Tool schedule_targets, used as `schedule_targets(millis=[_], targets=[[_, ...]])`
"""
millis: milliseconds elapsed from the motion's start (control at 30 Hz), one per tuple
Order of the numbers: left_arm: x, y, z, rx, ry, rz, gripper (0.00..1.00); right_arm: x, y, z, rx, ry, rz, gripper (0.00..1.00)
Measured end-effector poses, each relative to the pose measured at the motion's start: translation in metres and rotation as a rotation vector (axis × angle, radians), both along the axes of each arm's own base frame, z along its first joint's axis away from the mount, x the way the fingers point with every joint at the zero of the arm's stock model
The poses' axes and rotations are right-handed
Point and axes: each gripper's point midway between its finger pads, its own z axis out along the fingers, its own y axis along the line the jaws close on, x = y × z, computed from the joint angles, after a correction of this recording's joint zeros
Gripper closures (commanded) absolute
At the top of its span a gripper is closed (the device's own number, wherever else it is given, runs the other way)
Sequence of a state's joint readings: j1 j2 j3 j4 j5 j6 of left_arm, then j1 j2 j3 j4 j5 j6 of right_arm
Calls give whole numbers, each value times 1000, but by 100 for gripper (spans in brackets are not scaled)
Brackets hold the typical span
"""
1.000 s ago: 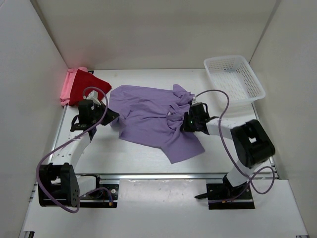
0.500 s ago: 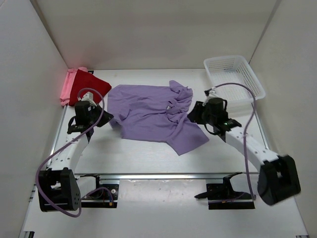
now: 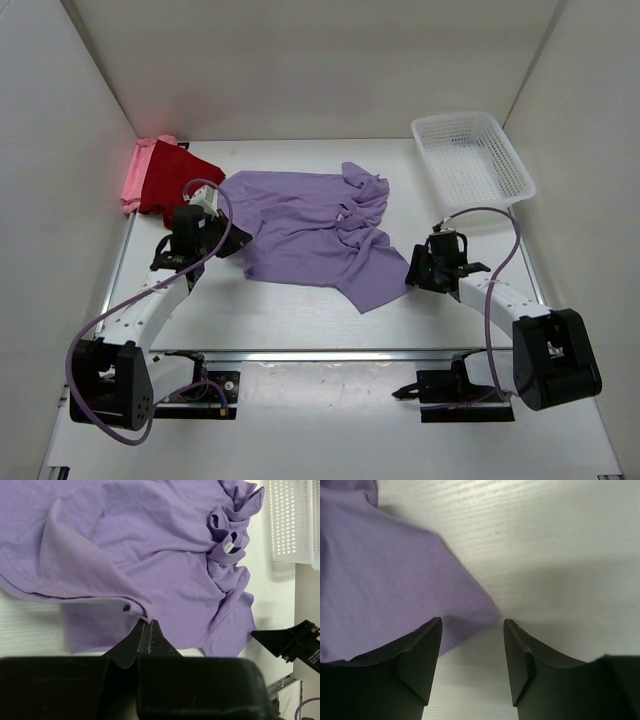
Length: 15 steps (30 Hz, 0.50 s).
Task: Fold and stack the t-shirts
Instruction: Flatten out the tshirt
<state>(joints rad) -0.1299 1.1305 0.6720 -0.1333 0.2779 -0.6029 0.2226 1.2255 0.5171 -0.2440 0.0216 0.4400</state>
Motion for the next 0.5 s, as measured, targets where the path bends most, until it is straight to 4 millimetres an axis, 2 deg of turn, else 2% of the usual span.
schedule_targets(millis=[133, 233, 400, 467, 500], targets=[[-2, -4, -1, -4, 0, -12, 100, 11, 1, -1, -17, -27, -3, 53], [-2, -5, -2, -11, 3, -13, 100, 17, 1, -2, -30, -43, -10, 60], [-3, -6, 3, -39, -17, -13, 100, 21, 1, -3, -54, -30, -12, 79], [-4, -4, 5, -51, -27, -8, 100, 20, 2, -4, -57, -27, -7, 84], [-4, -4, 6, -55, -32, -8, 100, 20, 3, -4, -57, -25, -4, 90]])
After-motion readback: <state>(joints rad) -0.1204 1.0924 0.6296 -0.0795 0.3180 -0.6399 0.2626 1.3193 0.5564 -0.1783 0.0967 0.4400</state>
